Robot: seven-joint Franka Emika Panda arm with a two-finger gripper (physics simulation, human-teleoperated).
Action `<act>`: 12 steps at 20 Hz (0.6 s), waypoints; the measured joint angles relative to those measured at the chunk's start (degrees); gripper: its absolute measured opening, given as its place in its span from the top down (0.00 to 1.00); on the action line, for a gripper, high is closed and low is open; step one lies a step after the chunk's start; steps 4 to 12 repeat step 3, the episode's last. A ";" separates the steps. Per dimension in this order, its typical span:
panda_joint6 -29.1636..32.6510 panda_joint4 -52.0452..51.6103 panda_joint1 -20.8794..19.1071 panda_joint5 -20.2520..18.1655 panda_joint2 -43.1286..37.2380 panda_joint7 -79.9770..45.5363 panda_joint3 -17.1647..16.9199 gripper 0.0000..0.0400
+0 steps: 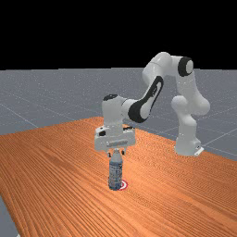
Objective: Pick up the bottle and put it on the marker
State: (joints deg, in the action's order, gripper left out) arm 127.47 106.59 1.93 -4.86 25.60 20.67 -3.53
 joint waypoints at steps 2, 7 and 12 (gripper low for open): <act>-3.77 -2.71 -1.71 4.82 1.36 25.44 4.00 0.12; -2.86 -2.18 -1.61 4.73 1.23 25.04 3.98 0.07; -2.86 -2.18 -1.61 4.73 1.23 25.04 3.98 0.07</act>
